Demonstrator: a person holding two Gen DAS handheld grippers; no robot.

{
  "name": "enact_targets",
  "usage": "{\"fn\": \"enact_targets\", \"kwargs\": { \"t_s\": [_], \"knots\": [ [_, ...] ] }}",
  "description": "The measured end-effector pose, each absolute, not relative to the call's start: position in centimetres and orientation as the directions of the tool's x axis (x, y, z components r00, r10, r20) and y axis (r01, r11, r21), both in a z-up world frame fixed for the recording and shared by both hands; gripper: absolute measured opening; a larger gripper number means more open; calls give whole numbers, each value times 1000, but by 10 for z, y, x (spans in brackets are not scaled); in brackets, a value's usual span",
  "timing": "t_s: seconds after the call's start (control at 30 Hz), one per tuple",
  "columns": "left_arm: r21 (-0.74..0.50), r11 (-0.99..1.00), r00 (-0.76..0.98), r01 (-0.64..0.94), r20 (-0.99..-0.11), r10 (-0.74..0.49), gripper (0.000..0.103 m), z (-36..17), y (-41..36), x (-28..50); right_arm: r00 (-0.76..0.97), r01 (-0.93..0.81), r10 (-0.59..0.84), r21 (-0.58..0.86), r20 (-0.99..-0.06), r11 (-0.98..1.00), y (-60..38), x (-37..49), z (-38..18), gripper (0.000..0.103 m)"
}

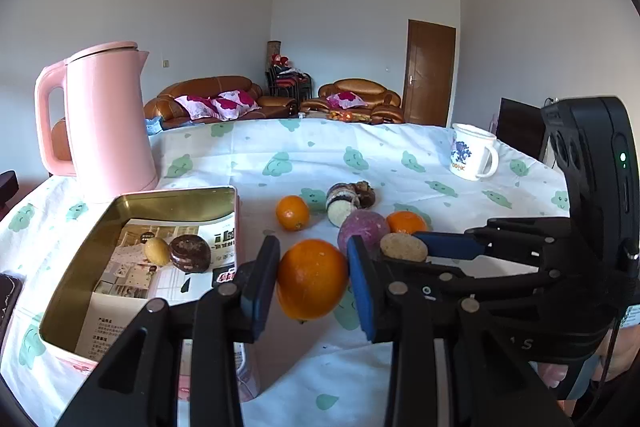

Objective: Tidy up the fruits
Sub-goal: 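Lift the canned item with the right gripper while the left gripper lifts the orange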

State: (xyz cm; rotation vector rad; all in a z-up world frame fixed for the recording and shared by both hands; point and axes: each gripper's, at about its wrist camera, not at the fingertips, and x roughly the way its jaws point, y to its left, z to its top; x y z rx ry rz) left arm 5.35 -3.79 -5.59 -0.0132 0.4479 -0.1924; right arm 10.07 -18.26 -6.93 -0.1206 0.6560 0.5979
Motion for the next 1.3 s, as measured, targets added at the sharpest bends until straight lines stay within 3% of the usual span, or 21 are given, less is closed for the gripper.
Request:
{"fn": "enact_targets", "kwargs": {
  "t_s": [1.3],
  "knots": [
    [24,984,927,175,-341,-157,36,-44,-49,38,743,-546,510,47,-434,836,-200,72,-51,38]
  ]
}}
